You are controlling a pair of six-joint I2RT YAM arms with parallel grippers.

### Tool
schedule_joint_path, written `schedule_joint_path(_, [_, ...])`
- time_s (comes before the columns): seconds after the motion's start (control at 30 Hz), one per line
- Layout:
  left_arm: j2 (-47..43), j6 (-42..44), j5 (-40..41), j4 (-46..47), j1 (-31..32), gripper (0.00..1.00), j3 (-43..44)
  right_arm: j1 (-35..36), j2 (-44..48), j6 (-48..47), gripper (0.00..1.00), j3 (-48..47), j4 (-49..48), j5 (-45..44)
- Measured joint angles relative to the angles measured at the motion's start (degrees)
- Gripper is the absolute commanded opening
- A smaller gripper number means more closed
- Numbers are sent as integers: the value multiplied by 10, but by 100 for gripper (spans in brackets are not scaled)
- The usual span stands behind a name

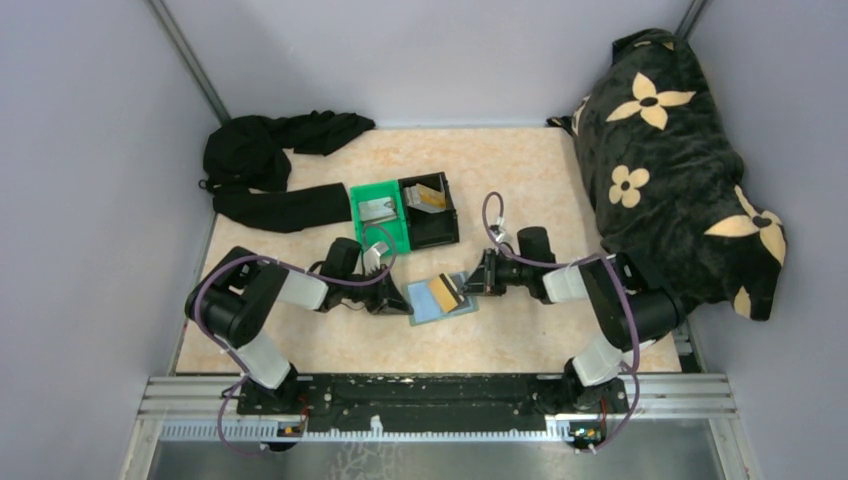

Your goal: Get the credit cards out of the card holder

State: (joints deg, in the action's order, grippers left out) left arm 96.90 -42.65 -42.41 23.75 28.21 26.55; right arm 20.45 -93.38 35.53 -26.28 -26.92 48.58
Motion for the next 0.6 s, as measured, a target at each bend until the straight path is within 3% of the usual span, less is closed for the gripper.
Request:
schedule_joint_path(0.47, [-5, 0, 3, 2, 1, 10, -2, -38, 81, -38, 0, -1, 93, -27])
schedule_joint_path(0.6, [-18, 1, 16, 4, 3, 19, -9, -38, 87, -40, 0, -1, 107, -32])
